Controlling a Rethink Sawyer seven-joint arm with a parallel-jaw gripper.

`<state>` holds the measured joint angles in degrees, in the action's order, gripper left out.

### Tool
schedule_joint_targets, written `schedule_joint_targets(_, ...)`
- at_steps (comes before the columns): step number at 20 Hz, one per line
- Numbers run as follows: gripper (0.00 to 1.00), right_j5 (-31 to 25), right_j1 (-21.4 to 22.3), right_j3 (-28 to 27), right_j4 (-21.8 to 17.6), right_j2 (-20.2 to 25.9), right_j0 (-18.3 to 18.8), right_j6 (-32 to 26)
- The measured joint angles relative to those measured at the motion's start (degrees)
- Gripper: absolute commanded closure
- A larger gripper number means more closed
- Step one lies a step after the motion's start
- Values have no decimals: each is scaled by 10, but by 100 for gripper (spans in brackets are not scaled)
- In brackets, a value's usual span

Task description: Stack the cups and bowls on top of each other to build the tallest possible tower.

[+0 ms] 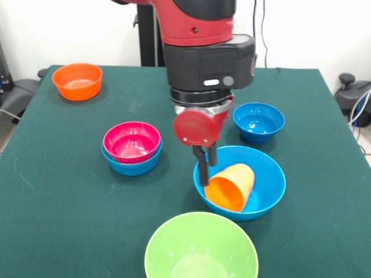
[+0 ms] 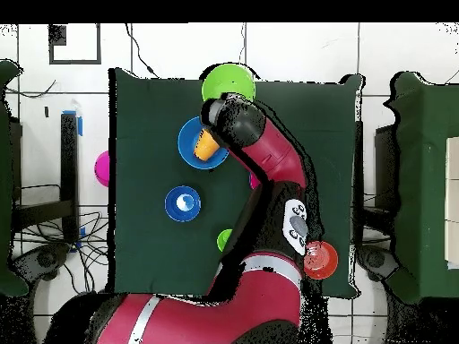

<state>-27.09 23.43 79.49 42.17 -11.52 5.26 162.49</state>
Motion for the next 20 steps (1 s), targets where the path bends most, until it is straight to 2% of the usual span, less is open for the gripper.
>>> schedule_joint_targets(11, 0, 0, 11, 1, 11, 43, -1, 0)
schedule_joint_targets(20, 0, 9, -2, 0, 12, 66, -1, 0)
